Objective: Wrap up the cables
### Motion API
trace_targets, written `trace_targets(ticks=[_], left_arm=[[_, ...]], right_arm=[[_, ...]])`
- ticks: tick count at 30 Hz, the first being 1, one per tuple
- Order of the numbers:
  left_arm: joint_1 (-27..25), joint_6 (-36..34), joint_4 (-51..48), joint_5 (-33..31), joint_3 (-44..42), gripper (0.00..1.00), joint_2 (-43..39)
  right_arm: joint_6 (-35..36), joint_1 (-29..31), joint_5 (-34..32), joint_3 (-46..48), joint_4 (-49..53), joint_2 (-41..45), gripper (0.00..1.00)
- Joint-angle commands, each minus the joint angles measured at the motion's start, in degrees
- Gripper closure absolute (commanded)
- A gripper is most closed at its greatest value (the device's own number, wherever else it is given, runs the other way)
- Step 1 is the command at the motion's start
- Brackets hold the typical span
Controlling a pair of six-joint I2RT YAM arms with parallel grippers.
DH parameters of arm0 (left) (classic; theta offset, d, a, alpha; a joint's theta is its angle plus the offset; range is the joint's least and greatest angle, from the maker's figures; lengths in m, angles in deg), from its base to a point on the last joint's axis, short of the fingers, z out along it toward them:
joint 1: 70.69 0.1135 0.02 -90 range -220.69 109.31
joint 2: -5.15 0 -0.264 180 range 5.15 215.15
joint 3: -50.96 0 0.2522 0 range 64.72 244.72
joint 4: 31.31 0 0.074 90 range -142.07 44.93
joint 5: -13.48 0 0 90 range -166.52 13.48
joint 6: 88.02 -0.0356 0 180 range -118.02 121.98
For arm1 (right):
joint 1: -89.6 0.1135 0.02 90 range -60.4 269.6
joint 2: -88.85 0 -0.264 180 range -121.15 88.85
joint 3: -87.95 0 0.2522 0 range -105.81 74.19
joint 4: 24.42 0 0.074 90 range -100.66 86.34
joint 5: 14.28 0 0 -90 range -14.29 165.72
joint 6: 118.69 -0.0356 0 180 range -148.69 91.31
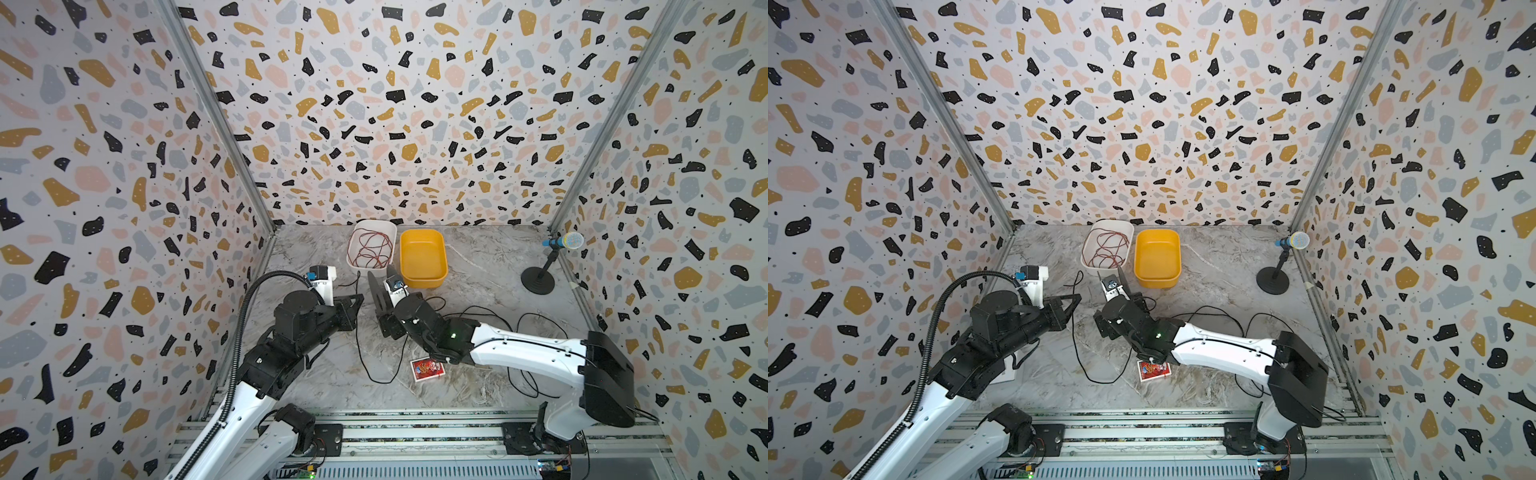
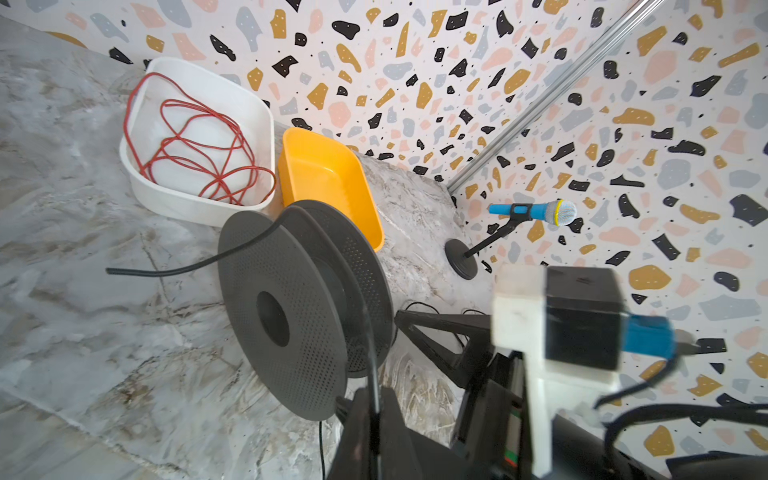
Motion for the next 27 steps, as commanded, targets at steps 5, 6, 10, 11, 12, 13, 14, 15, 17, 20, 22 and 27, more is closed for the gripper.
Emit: trace_targets(ticks=[5, 6, 10, 11, 12, 13, 14, 15, 17, 20, 22, 27], left_arm=[[0.2, 5.6, 6.6, -2.5, -0.2, 1.0, 0.0], [0.1, 6.4, 7.4, -3.0, -0.6, 1.0, 0.2], [0.1, 10.0, 11.1, -4.0, -2.1, 1.0, 0.3], [0.2, 10.4, 11.5, -4.7, -2.2, 1.0, 0.3], [0.2, 10.6, 11.6, -5.4, -2.3, 1.0, 0.4], [0.1, 10.8, 11.7, -6.2, -2.4, 1.0, 0.3], [0.2, 11.1, 11.9, -6.8, -2.5, 1.0, 0.3], [0.2, 11.4, 12.1, -7.1, -2.6, 1.0, 0.3], [0.1, 11.9, 12.8, -7.2, -3.0, 1.0, 0.2], [0.1, 11.9, 13.1, -7.1, -3.2, 1.0, 0.3], [0.1, 11.9, 13.0, -7.3, -3.2, 1.0, 0.3], [0.1, 11.9, 12.4, -7.2, -3.1, 1.0, -0.1]], right_arm=[[10.0, 6.1, -0.4, 5.1, -2.4, 8.5, 0.15], [10.7, 7.4, -0.9, 5.2, -2.8, 8.7, 0.15], [11.2, 10.5, -2.0, 4.6, -5.0, 8.0, 0.19], [11.2, 11.1, -1.9, 4.2, -5.8, 7.5, 0.19], [11.1, 11.7, -2.0, 3.8, -6.2, 6.9, 0.19], [10.8, 12.1, -2.4, 3.1, -6.5, 6.0, 0.2], [10.4, 12.3, -2.7, 2.4, -6.8, 5.0, 0.21], [10.1, 12.4, -2.8, 1.7, -6.9, 4.1, 0.21], [9.1, 12.4, -3.6, -0.2, -6.8, 1.7, 0.23], [7.3, 12.1, -4.8, -2.4, -7.3, -1.3, 0.26], [6.2, 11.7, -4.9, -3.5, -7.5, -3.0, 0.33], [2.1, 8.7, -4.1, -4.0, -6.5, -3.8, 0.6]])
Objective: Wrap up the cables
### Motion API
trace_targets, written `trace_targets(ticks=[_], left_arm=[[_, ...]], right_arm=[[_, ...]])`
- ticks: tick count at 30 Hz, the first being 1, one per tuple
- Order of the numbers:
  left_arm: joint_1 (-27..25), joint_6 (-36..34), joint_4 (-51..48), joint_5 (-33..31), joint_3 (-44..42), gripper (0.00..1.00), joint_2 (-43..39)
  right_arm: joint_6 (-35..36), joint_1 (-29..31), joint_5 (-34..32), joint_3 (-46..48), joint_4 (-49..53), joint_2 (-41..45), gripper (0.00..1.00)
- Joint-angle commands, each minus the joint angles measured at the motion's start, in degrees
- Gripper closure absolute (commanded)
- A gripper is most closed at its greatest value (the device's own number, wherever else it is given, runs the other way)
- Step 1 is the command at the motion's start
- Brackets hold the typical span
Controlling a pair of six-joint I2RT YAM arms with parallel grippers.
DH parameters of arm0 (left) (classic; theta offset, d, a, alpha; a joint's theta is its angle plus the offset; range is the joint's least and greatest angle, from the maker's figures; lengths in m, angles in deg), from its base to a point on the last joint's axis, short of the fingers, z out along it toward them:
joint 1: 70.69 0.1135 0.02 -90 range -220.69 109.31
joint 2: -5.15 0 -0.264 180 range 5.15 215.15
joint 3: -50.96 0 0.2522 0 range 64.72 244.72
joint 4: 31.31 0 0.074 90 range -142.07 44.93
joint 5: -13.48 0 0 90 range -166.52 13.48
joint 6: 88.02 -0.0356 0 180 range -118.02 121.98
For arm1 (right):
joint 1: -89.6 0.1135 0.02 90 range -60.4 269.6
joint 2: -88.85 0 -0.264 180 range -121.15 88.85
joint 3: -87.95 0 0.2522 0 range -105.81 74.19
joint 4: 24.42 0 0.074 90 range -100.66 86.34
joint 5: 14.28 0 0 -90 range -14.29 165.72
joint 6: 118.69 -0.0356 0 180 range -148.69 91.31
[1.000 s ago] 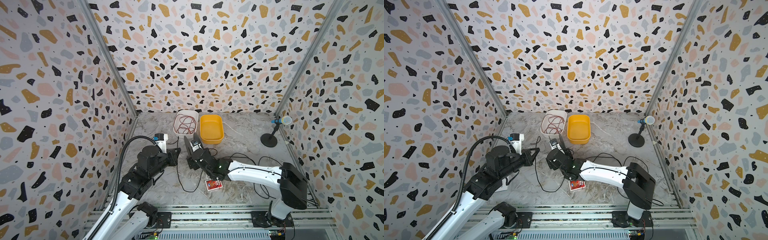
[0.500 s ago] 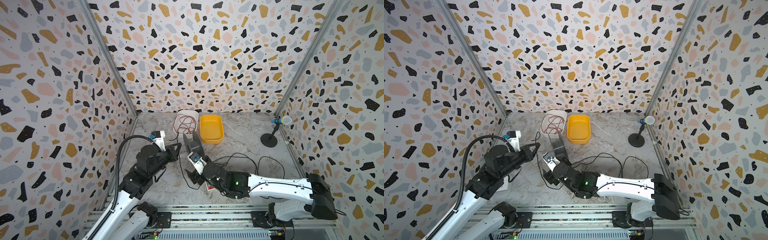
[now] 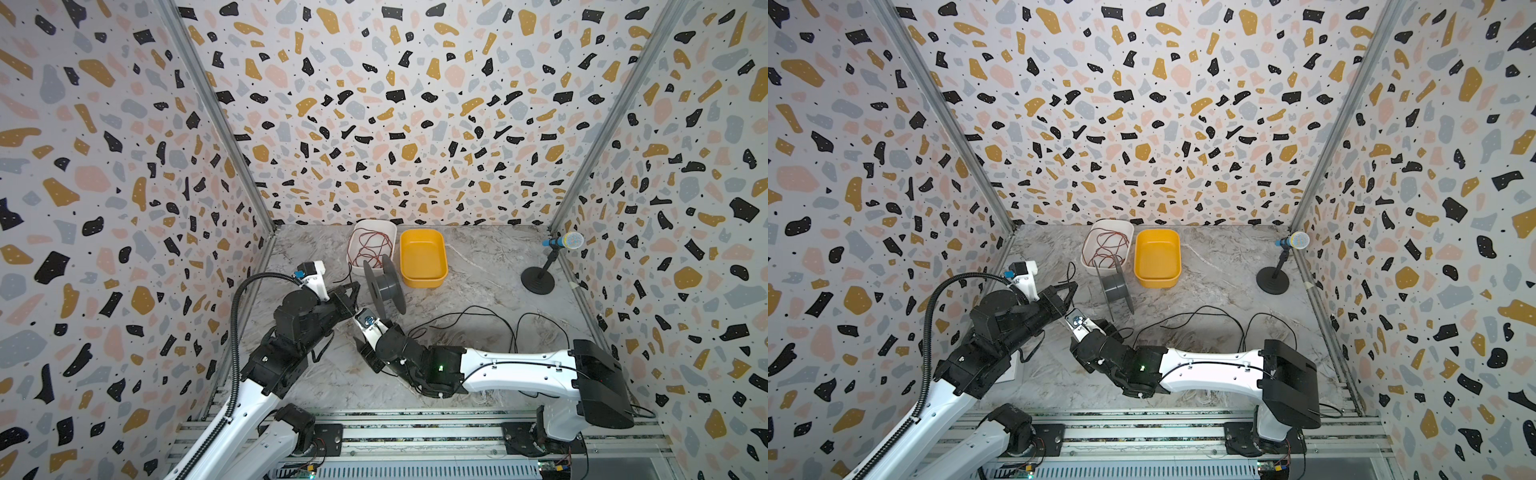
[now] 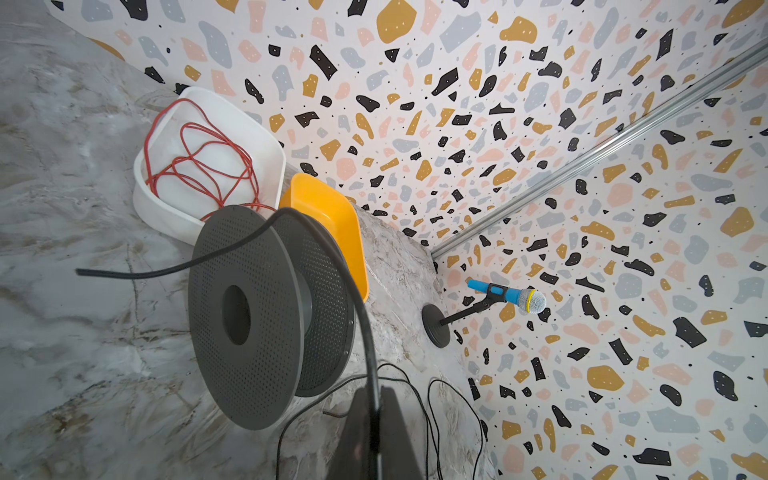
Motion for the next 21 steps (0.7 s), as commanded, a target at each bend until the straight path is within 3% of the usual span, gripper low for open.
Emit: trace_targets(ticks=[1, 4, 5, 7, 10, 11, 15, 21], left_arm=[[0.1, 0.1, 2.6, -0.4, -0.5, 1.0, -0.7], [0.1, -1.1, 1.7, -0.3, -0.6, 1.0, -0.6], [0.1, -1.9, 1.4, -0.3, -0.6, 0.9, -0.5], [0.2, -4.4, 0.2, -0.1, 0.1, 0.53, 0.1], [0.2, -7.7, -3.0, 0.4, 3.1, 0.22, 1.8], [0.2, -8.4, -3.5, 1.3, 4.0, 0.17, 2.3], [0.2, -10.4, -4.4, 4.2, 5.9, 0.12, 4.0], [0.1, -13.0, -6.4, 5.9, 6.2, 0.19, 7.6]], right_arm=[[-3.9, -2.4, -0.7, -1.8, -0.3, 1.8, 0.68], [-3.4, -3.0, 0.0, -0.2, -0.3, 3.8, 0.95], [-3.0, -3.2, 0.5, 0.1, 0.3, 4.6, 1.0], [-2.9, -4.2, 2.3, 0.2, 2.8, 6.2, 1.0], [-2.9, -6.1, 3.9, 1.4, 5.5, 9.6, 1.0], [-3.0, -7.0, 4.1, 2.1, 6.2, 11.0, 1.0], [-1.4, -11.1, 7.2, 4.7, 8.0, 16.4, 1.0], [-0.5, -19.8, 16.5, 7.1, 11.7, 23.2, 1.0]])
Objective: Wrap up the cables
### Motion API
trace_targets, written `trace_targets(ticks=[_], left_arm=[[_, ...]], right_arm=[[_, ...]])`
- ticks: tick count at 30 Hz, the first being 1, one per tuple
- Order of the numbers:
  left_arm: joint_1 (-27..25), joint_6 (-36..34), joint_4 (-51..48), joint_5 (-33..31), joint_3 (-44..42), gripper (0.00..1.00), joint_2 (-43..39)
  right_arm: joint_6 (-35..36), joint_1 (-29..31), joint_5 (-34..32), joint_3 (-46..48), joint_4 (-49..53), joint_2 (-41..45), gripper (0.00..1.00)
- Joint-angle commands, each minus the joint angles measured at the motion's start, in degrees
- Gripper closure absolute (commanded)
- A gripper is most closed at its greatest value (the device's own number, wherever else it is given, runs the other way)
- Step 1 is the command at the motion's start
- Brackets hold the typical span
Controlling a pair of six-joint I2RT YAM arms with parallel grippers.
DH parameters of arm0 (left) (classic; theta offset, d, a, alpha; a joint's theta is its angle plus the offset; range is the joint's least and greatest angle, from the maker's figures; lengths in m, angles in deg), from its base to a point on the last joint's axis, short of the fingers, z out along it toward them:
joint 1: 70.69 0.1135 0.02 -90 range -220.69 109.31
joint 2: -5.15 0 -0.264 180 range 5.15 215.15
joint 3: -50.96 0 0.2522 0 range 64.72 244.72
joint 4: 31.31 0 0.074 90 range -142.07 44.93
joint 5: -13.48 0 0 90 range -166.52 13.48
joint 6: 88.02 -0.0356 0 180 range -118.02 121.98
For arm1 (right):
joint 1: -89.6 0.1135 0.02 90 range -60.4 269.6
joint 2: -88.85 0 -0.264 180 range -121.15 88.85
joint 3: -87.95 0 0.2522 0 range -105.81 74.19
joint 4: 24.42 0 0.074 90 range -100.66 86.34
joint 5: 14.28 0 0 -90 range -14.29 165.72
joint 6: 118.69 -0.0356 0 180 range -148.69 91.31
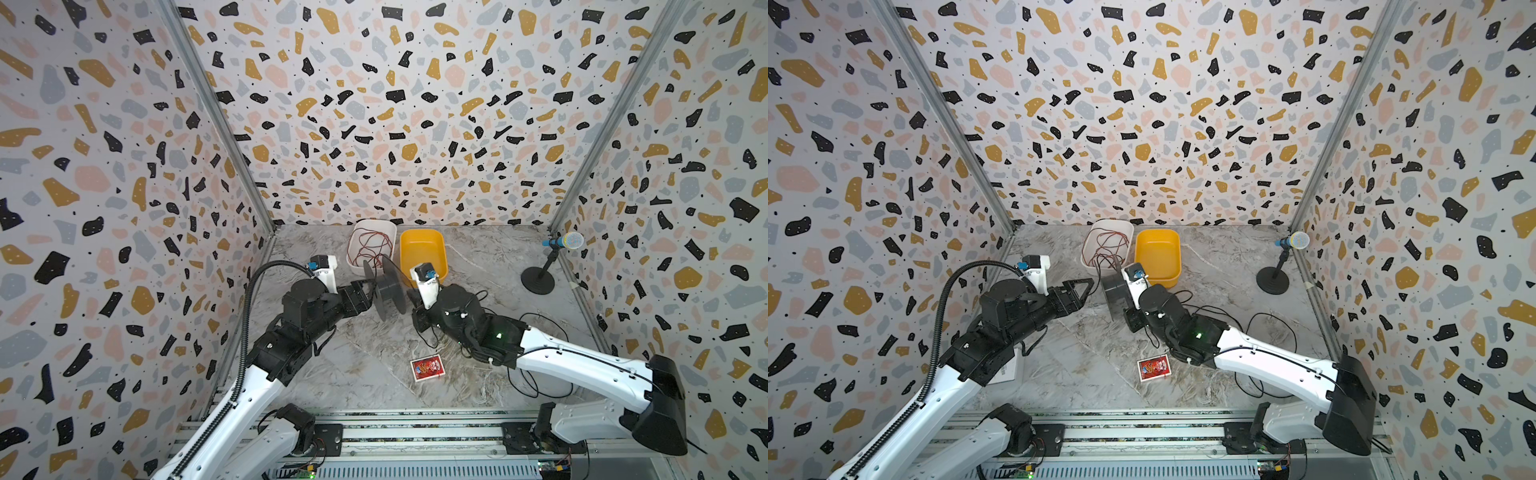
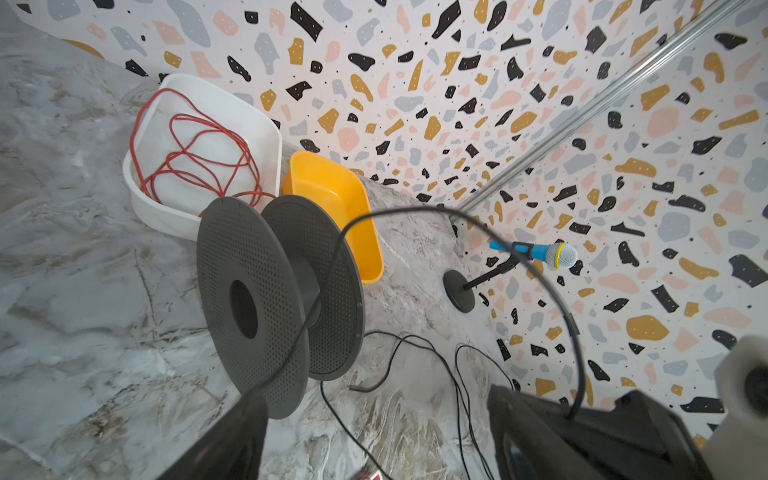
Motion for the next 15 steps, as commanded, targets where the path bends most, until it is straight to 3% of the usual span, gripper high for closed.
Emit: trace_targets(ticks=[1, 6, 15], left_arm=[[0.1, -3.1, -1.0, 1.9, 1.1, 0.21, 1.8], [0.0, -2.9, 1.7, 1.1, -0.4, 0.31, 4.6], [-0.5, -1.5, 6.8, -5.1, -0.2, 0.47, 12.0]], right_arm=[[1.5, -3.0, 5.0, 1.6, 3.3, 4.3, 1.0], [1.3, -7.0, 5.1, 5.3, 3.0, 10.1, 1.0], [-0.1, -9.7, -2.7, 11.0, 5.5, 16.7, 1.0]])
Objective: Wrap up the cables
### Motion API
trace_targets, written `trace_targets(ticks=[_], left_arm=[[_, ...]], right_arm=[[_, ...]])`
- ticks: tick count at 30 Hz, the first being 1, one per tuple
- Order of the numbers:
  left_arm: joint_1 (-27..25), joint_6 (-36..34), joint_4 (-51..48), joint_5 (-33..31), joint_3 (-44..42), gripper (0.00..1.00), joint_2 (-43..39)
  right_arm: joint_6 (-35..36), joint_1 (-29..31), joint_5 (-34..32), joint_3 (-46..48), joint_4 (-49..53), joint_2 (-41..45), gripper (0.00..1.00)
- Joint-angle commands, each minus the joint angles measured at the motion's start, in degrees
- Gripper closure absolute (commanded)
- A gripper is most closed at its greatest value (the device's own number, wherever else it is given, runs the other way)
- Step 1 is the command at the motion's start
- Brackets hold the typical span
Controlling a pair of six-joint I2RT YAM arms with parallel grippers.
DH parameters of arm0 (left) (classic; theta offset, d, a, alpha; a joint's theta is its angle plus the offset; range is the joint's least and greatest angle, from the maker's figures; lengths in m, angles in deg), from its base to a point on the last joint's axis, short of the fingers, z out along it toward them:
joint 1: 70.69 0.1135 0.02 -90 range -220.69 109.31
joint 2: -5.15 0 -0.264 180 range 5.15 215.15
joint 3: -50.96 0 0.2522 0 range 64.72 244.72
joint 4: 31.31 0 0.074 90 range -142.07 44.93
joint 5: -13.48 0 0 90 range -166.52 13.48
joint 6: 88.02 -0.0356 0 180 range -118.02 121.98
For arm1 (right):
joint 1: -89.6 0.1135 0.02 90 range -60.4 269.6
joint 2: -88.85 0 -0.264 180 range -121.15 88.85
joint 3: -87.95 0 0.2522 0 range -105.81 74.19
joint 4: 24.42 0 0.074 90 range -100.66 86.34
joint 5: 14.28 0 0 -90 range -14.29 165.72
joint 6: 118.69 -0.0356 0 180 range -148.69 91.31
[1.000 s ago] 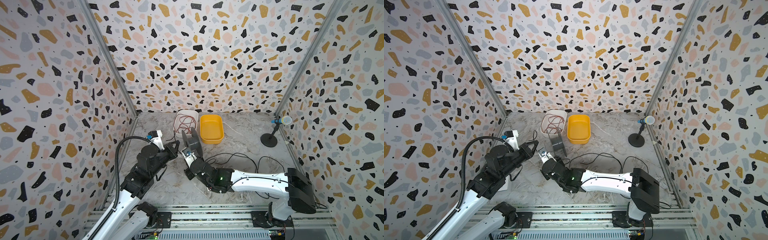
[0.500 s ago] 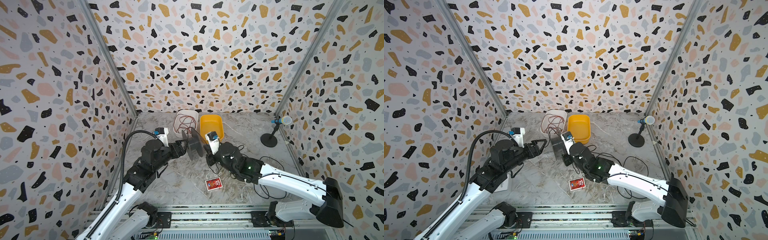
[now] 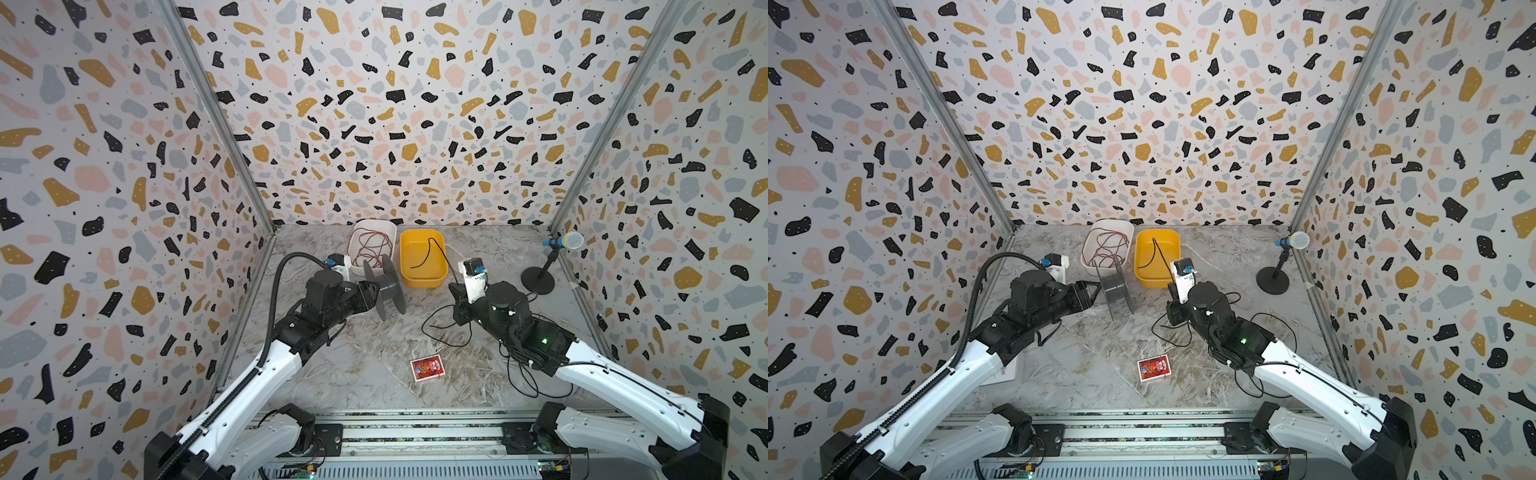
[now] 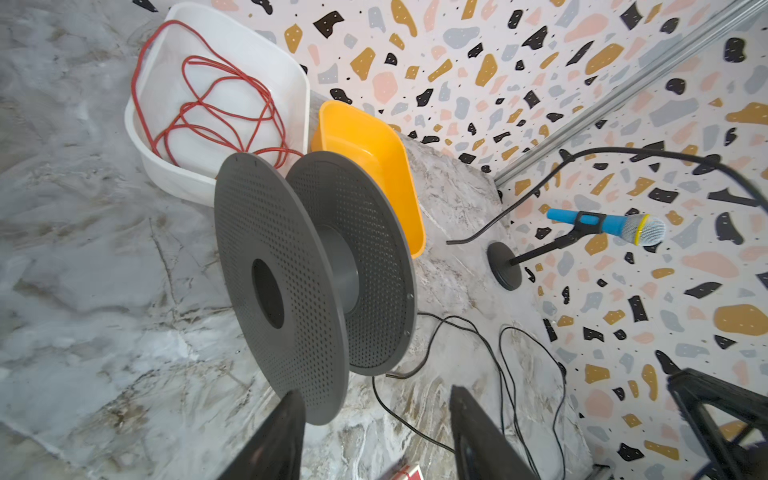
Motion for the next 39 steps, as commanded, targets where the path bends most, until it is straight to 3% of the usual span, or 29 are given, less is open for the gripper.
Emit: trace_targets(ticks=[1, 19, 28, 39], left_arm=[[-0.4, -0.1, 4.2, -3.8, 0.2, 0.48, 2.4], [-5.0, -4.8, 3.8, -13.1, 5.8, 0.65, 16.7], [-5.0, -11.0, -1.7, -14.9, 7.1, 0.87, 17.0], [-5.0, -20.7, -9.9, -13.2, 8.7, 0.91, 13.7]], right_arm=[[-0.4, -0.3, -2.8, 1.6, 1.9, 2.3, 1.0], [-0.1, -0.8, -4.9, 7.7, 2.7, 5.6, 1.0], [0.4, -1.2, -4.5, 9.5, -0.4, 7.4, 1.0], [0.5, -1.3, -3.2, 9.3, -1.3, 6.6, 1.0]])
